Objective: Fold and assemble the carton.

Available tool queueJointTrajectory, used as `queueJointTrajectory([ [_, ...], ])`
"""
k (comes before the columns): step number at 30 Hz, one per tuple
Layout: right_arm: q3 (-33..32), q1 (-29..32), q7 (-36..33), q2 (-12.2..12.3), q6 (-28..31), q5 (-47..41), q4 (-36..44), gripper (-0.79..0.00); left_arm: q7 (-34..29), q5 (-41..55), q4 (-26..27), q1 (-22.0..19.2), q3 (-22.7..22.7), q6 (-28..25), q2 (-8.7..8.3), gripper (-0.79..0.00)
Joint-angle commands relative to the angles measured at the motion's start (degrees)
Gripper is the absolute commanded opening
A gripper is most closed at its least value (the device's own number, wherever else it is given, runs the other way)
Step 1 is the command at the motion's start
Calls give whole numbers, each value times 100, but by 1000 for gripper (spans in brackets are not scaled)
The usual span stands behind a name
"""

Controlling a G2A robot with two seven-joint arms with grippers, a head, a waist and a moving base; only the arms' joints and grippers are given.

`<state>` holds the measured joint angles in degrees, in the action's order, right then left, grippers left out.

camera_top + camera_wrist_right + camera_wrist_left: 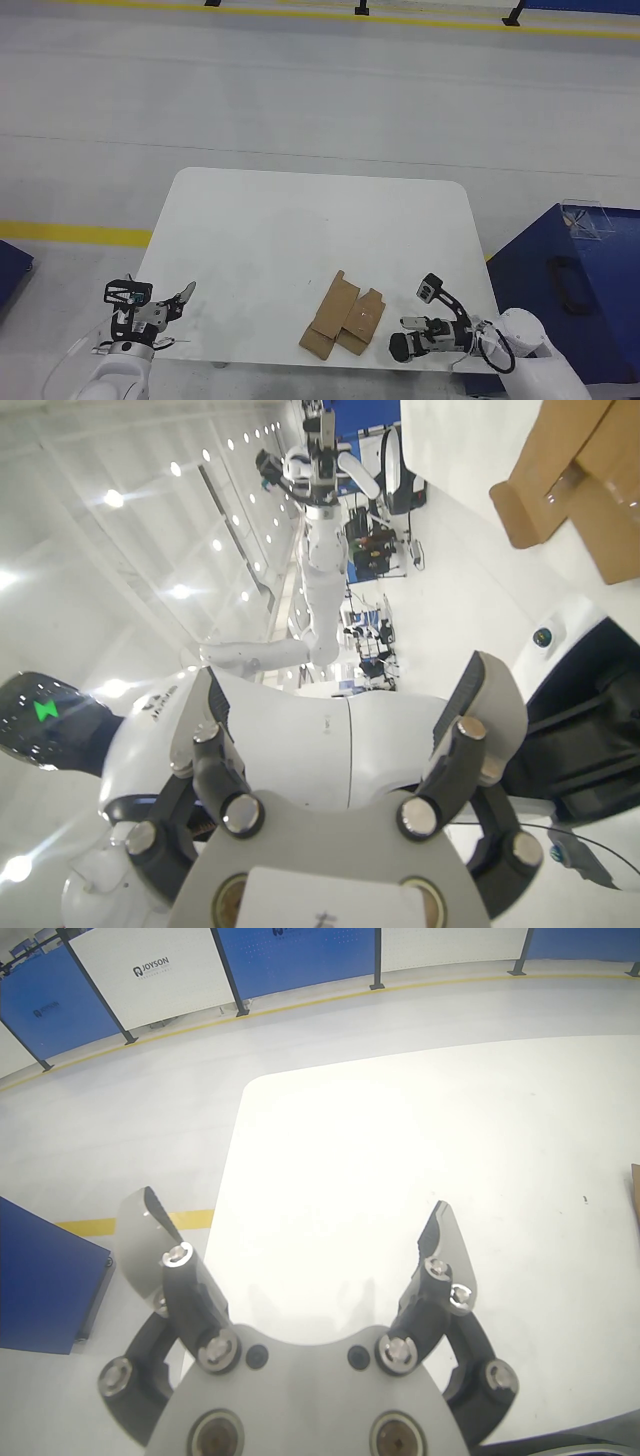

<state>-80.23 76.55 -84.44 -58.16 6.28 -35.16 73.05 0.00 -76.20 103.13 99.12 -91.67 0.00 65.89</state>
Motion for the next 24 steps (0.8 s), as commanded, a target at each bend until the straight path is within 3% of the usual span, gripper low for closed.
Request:
queueJointTrajectory([
  [1, 172, -49, 112, -27, -7, 1, -140, 0, 0, 0, 0, 0, 0, 0, 0, 0],
  [11, 451, 150, 2061, -102, 918, 1022, 135, 0, 0, 0, 0, 0, 0, 0, 0, 0],
  [14, 338, 285, 2282, -111, 1312, 769, 268, 0, 0, 0, 0, 0, 0, 0, 0, 0],
  [20, 328, 304, 2294, -110, 1334, 756, 273, 0, 0, 0, 0, 0, 0, 0, 0, 0],
  [24, 314, 352, 2626, -105, 1321, 1036, 353, 0, -113, 484, 140, -242, 202, -342, 32, 0],
])
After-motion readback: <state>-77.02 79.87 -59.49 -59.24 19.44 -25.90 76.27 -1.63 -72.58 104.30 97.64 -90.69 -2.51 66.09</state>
